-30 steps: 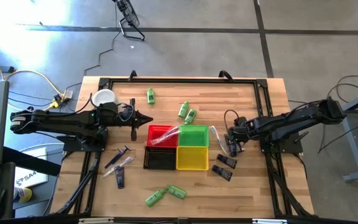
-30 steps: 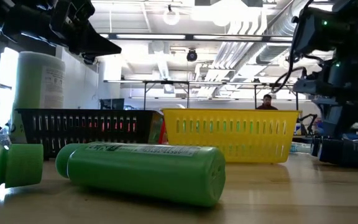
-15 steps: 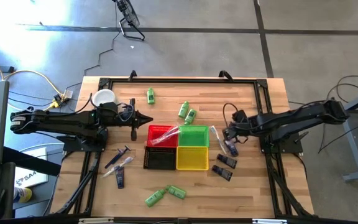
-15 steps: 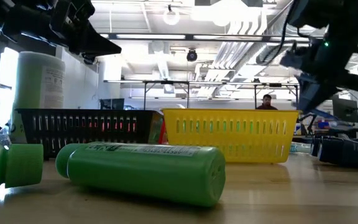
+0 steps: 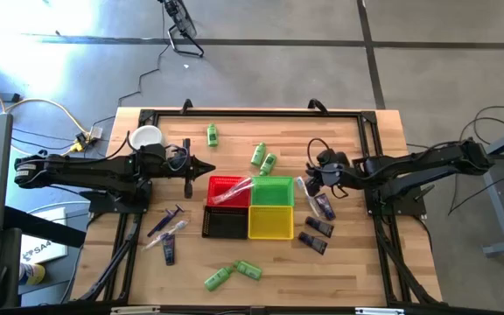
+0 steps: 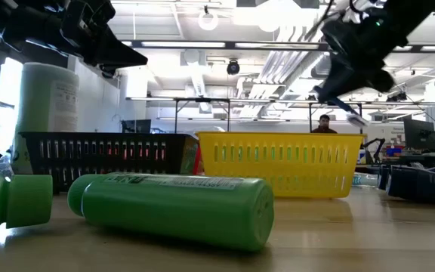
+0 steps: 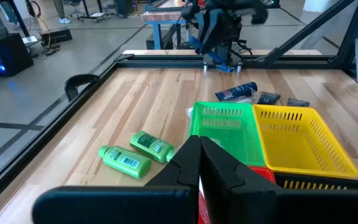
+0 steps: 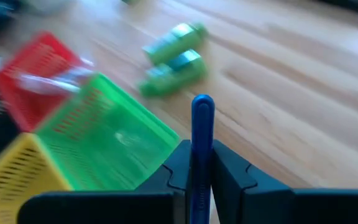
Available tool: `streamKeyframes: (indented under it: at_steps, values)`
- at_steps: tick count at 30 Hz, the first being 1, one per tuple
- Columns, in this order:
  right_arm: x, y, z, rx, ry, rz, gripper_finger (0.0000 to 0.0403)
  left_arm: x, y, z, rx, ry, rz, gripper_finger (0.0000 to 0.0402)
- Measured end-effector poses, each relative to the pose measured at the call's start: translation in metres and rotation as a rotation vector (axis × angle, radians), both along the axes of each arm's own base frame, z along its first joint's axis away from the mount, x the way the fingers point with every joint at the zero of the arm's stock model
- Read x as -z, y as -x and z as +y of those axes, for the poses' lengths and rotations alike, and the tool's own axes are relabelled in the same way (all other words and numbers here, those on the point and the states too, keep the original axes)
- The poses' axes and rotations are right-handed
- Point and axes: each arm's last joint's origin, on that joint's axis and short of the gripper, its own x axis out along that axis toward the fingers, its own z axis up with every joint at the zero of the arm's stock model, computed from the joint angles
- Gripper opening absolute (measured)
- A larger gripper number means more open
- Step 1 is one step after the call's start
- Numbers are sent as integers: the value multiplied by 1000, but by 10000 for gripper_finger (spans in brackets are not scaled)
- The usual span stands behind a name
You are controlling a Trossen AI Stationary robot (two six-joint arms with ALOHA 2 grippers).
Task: Pick & Place Travel size toiletries
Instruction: Put the blue razor into the green bin
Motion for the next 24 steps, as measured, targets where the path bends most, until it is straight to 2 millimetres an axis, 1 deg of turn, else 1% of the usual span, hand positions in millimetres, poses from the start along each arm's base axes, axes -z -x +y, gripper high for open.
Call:
streamKeyframes:
  at_steps: [7,14,18,24]
  values:
    - [-25,-19,4,-211,149,-223,31,0,0,0,0,0,0,1]
    - [-38,-25,4,-286,273,-318,31,0,0,0,1,0,0,1]
    - [-38,-29,5,-294,291,-328,31,0,0,0,1,1,-1,1]
    - [-27,-39,6,-307,304,-291,32,0,0,0,-1,9,-3,1]
